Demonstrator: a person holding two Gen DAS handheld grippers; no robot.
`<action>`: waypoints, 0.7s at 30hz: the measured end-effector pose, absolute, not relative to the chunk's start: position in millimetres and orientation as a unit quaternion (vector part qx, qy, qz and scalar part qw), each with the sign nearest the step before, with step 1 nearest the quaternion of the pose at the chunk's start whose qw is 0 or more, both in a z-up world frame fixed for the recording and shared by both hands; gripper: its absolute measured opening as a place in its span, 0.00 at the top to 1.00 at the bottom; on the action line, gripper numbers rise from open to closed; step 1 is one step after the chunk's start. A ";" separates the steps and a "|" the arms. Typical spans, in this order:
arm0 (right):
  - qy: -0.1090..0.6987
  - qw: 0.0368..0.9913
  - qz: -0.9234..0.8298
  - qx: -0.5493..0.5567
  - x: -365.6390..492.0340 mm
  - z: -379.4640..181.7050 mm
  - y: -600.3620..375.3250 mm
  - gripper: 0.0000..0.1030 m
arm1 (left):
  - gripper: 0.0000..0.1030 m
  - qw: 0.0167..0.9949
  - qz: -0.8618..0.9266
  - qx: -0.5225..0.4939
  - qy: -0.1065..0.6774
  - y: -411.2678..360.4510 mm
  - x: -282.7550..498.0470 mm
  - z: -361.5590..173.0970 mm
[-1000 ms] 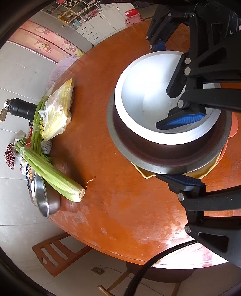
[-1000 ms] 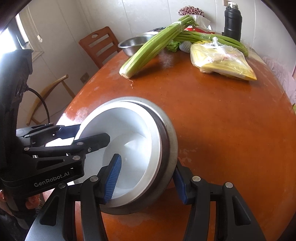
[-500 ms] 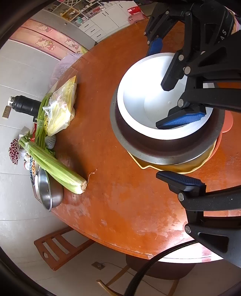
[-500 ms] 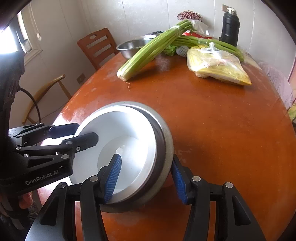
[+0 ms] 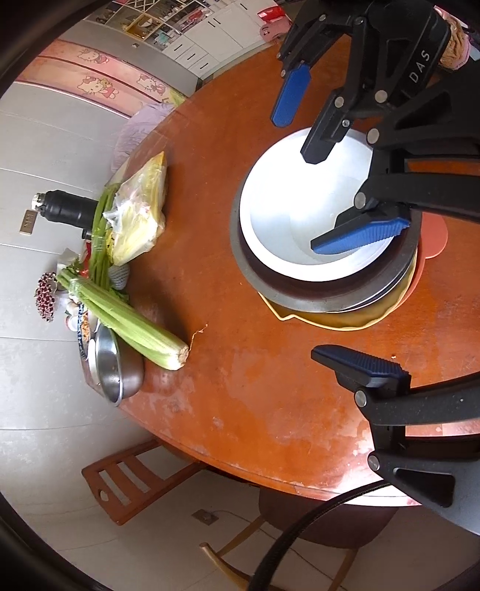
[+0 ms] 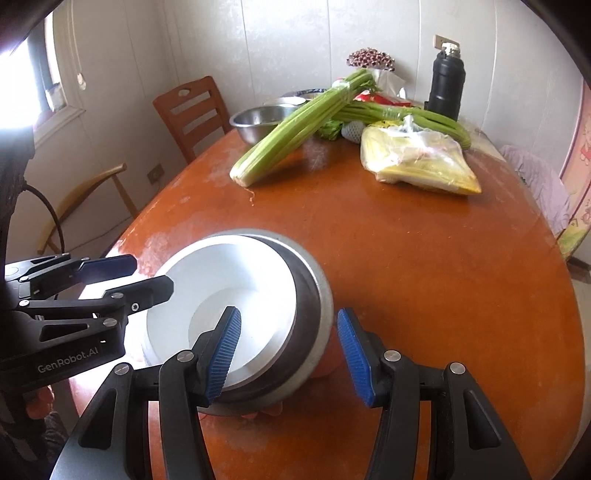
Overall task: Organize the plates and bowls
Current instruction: 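Open both tools and release the steel bowl rim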
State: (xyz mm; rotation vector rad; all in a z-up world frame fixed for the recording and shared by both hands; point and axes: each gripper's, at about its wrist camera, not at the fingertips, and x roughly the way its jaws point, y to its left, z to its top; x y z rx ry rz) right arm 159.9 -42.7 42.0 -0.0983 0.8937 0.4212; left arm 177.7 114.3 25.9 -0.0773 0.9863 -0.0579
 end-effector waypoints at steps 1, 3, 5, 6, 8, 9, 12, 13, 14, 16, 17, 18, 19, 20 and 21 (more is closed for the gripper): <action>0.425 0.881 0.202 -0.047 158.2 44.1 -43.3 0.45 | 0.50 0.881 -0.024 -0.034 0.471 114.1 176.7 27.5; 0.418 0.885 0.202 -0.047 154.1 49.4 -45.1 0.45 | 0.49 0.884 -0.017 -0.032 0.466 113.9 174.1 31.1; 0.413 0.886 0.203 -0.046 151.1 53.0 -46.0 0.45 | 0.49 0.885 -0.015 -0.031 0.464 112.9 171.9 33.2; 0.410 0.888 0.204 -0.046 149.2 54.9 -47.1 0.45 | 0.49 0.886 -0.013 -0.031 0.463 112.3 169.7 34.3; 0.403 0.891 0.203 -0.046 144.3 58.6 -49.2 0.45 | 0.48 0.886 -0.010 -0.031 0.462 111.4 166.6 35.6; 0.401 0.892 0.203 -0.045 142.4 59.8 -50.3 0.45 | 0.48 0.887 -0.008 -0.032 0.461 110.8 165.1 36.7; 0.393 0.896 0.204 -0.045 134.0 63.5 -54.2 0.44 | 0.48 0.889 -0.004 -0.033 0.457 108.7 158.2 39.3; 0.390 0.897 0.203 -0.045 130.6 64.4 -55.2 0.44 | 0.47 0.890 -0.003 -0.032 0.456 107.1 154.5 39.8; 0.386 0.899 0.203 -0.046 127.0 65.2 -56.5 0.42 | 0.47 0.890 -0.004 -0.032 0.455 105.9 151.9 40.2; 0.380 0.901 0.204 -0.045 118.8 65.5 -59.3 0.40 | 0.47 0.892 -0.003 -0.035 0.451 102.7 144.5 40.5; 0.378 0.902 0.205 -0.046 114.0 64.9 -60.8 0.40 | 0.47 0.892 -0.003 -0.037 0.450 101.2 140.9 40.2; 0.378 0.902 0.204 -0.047 109.7 63.6 -62.2 0.40 | 0.47 0.893 -0.003 -0.039 0.448 99.1 136.2 39.4; 0.377 0.902 0.205 -0.047 105.3 62.1 -63.8 0.40 | 0.47 0.894 -0.002 -0.039 0.446 97.3 132.0 38.8; 0.378 0.901 0.206 -0.048 100.3 59.8 -65.5 0.40 | 0.47 0.895 0.001 -0.040 0.444 95.5 127.2 37.8; 0.378 0.901 0.206 -0.047 96.2 57.8 -67.3 0.40 | 0.47 0.895 0.004 -0.040 0.444 93.3 121.9 36.2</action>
